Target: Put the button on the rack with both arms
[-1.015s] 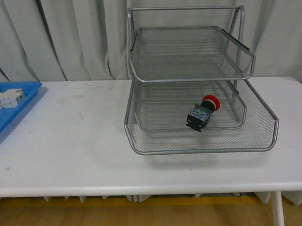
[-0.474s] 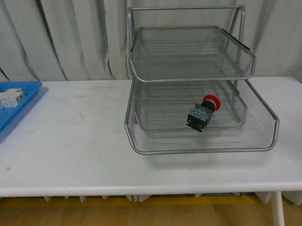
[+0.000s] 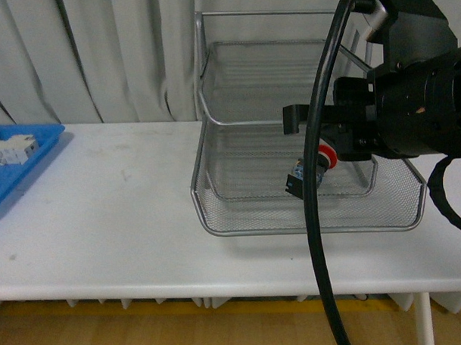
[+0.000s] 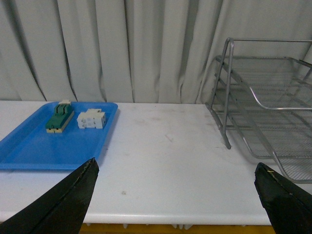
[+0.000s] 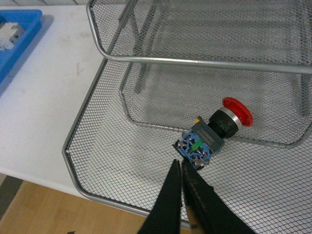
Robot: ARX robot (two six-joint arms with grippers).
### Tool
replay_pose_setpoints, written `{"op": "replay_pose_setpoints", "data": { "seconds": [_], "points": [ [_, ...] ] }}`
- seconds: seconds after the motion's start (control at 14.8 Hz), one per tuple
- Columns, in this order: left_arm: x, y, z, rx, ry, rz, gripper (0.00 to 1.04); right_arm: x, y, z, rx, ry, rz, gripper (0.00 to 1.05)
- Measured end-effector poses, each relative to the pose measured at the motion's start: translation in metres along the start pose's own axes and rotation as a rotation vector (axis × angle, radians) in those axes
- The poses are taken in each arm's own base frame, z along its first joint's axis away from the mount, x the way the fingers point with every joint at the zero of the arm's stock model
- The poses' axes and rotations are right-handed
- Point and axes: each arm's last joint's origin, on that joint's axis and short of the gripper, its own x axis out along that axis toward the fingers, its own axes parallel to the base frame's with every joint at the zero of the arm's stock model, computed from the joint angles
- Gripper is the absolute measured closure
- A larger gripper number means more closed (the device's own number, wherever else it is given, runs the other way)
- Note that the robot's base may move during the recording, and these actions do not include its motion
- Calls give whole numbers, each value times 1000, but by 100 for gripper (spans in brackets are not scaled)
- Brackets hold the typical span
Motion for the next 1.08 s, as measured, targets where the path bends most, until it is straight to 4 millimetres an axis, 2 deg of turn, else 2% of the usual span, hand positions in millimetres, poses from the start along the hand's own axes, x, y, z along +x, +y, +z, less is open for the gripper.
{"op": "replay_pose_setpoints", "data": {
  "seconds": [0.14, 0.27, 0.68, 0.88, 1.08],
  "points": [
    [0, 0, 0, 0, 0, 0, 7, 5, 2, -13, -30, 61, 11, 103],
    [0, 0, 0, 0, 0, 0, 7, 10, 4, -33, -56, 143, 27, 103],
    [0, 0, 0, 0, 0, 0, 7, 19, 6, -71, -55, 316, 85, 103],
    [0, 0, 0, 0, 0, 1, 7, 28, -2, -81, -35, 378, 62, 103],
    [0, 0, 0, 0, 0, 0, 7, 43, -12, -69, 1, 367, 35, 103]
  ]
}}
